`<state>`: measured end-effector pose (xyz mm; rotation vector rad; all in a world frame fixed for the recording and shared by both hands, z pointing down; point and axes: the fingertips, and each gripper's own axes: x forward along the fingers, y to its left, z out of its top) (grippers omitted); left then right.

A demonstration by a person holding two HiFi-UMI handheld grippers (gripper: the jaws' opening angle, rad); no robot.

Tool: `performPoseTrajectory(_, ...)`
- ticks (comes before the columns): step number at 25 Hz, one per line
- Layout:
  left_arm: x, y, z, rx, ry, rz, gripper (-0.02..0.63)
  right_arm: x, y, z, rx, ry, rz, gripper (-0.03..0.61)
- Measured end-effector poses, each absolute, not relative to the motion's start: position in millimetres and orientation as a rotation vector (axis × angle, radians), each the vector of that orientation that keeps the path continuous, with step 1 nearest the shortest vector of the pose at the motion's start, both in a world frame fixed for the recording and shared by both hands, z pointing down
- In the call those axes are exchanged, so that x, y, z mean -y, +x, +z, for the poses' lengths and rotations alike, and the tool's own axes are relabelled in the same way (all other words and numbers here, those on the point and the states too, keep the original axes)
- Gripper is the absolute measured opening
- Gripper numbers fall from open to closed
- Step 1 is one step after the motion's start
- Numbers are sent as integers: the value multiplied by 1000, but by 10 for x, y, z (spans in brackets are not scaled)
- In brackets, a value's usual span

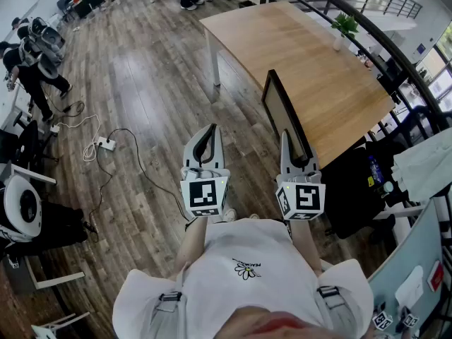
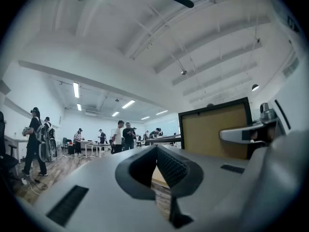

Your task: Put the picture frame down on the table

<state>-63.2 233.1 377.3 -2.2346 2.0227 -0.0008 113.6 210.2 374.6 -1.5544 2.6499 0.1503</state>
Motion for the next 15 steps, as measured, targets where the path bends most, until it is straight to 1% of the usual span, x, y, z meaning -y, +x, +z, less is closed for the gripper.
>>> performPoseTrajectory(15, -2276, -500, 3802, -2031, -2231, -5, 15, -2034, 1290, 3879, -2655, -1555, 108, 17)
